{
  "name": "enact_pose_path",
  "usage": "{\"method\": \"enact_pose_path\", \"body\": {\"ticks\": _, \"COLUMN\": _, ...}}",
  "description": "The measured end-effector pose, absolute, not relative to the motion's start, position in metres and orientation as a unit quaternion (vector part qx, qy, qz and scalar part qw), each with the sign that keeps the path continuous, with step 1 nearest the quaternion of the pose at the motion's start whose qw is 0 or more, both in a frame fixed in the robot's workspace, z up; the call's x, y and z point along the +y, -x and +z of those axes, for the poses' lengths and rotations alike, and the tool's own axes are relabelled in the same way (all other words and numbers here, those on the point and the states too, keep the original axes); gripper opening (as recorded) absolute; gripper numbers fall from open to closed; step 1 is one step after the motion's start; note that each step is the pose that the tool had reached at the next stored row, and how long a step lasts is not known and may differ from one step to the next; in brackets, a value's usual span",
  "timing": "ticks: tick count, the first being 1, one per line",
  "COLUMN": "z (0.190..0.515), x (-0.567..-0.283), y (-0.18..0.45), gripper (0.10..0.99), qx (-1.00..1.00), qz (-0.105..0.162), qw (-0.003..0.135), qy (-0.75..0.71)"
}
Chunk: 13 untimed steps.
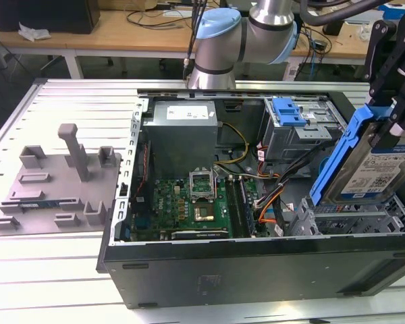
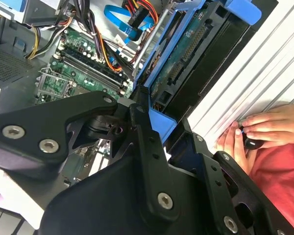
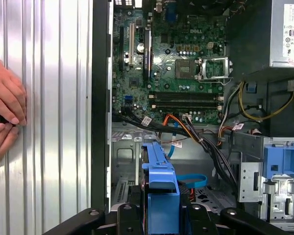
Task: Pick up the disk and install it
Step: 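Insert the disk into the insertion slot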
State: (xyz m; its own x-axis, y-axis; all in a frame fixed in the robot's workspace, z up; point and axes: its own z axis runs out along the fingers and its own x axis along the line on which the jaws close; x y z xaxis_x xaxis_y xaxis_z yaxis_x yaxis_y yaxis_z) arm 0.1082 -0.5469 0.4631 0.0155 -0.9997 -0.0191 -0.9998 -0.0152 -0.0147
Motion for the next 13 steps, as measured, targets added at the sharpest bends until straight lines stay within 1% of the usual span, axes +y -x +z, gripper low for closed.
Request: {"method": "enact_pose_path", "body": {"ticks": 13, "z": 0.458, "x": -0.5469, "y": -0.1082, "gripper": 0.369, "qx": 0.702, "qz": 0.002, "qw": 0.012, "qy": 0.712}}
